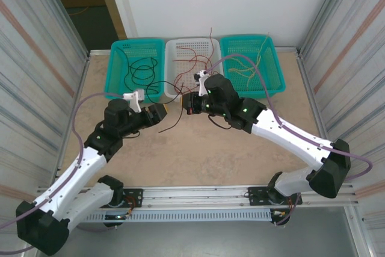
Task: Untangle the cables
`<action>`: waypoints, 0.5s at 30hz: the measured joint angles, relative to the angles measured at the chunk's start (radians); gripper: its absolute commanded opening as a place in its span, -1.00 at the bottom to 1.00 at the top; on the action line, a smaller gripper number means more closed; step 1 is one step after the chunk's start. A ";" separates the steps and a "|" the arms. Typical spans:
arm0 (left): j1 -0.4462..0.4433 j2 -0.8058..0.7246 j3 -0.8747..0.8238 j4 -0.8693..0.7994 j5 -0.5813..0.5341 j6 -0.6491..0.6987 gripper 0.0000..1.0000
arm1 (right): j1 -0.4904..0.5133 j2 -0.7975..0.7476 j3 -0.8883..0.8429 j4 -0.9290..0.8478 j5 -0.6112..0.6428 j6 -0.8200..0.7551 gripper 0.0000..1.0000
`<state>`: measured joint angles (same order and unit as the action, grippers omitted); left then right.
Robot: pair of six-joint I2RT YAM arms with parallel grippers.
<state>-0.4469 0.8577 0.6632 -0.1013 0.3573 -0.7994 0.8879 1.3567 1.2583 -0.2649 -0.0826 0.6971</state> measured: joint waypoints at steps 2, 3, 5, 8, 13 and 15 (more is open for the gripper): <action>0.000 0.008 -0.003 0.000 -0.009 -0.009 0.28 | 0.000 0.000 0.000 0.008 -0.010 0.006 -1.00; 0.000 0.012 -0.003 0.000 -0.013 -0.011 0.29 | 0.000 0.000 0.000 0.011 -0.017 0.008 -1.00; 0.001 0.016 -0.003 0.002 -0.022 -0.011 0.31 | 0.000 0.000 0.000 0.018 -0.026 0.013 -1.00; 0.013 0.020 -0.002 0.002 -0.037 -0.010 0.32 | 0.000 -0.002 -0.006 0.034 -0.038 0.027 -1.00; 0.070 0.038 -0.002 0.010 -0.045 -0.012 0.21 | 0.000 -0.005 -0.020 0.063 -0.065 0.038 -1.00; 0.089 0.049 -0.001 0.027 -0.045 -0.014 0.12 | 0.000 -0.008 -0.026 0.071 -0.075 0.048 -1.00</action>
<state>-0.3576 0.9070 0.6621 -0.0746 0.3126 -0.8135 0.8879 1.3487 1.2324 -0.1940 -0.1574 0.7448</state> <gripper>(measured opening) 0.594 0.061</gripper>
